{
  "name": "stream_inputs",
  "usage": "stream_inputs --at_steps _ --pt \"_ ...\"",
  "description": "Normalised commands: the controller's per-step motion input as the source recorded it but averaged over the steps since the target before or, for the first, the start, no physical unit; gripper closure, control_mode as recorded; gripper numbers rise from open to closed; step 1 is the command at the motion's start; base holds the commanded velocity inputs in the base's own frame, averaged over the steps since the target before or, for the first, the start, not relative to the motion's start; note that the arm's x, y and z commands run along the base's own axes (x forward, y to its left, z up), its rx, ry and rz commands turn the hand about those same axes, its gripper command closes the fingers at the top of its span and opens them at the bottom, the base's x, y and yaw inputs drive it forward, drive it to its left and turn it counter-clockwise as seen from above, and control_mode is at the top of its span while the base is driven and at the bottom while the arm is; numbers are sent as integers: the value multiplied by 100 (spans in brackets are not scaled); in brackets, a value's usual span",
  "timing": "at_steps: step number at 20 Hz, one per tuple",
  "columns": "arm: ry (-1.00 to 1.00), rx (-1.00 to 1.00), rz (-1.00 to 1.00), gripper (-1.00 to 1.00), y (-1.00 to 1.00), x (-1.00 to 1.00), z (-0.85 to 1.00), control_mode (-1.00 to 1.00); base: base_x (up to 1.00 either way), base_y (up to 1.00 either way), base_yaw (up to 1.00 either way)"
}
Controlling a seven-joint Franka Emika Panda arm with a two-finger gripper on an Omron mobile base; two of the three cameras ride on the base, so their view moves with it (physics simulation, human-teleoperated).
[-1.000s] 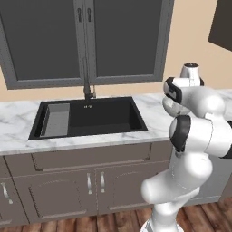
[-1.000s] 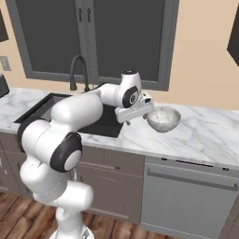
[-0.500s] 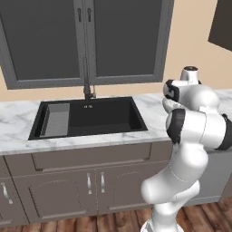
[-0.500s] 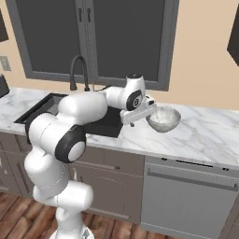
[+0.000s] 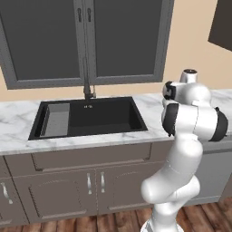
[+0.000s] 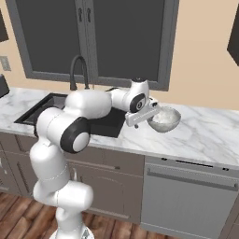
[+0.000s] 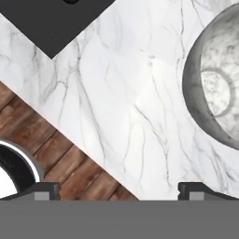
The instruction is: Clear the mugs and bowl far away from the sink.
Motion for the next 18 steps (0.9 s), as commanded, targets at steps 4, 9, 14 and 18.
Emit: stream_inputs --at_steps 4,9,14,18 --pt "0 0 5 -100 -14 28 -15 -100 0 0 0" --pt "0 0 6 -100 -13 21 -15 -100 0 0 0" --pt "0 0 6 -100 -3 13 -18 -100 0 0 0" --pt "0 0 6 -100 -2 19 -15 -100 0 0 0"
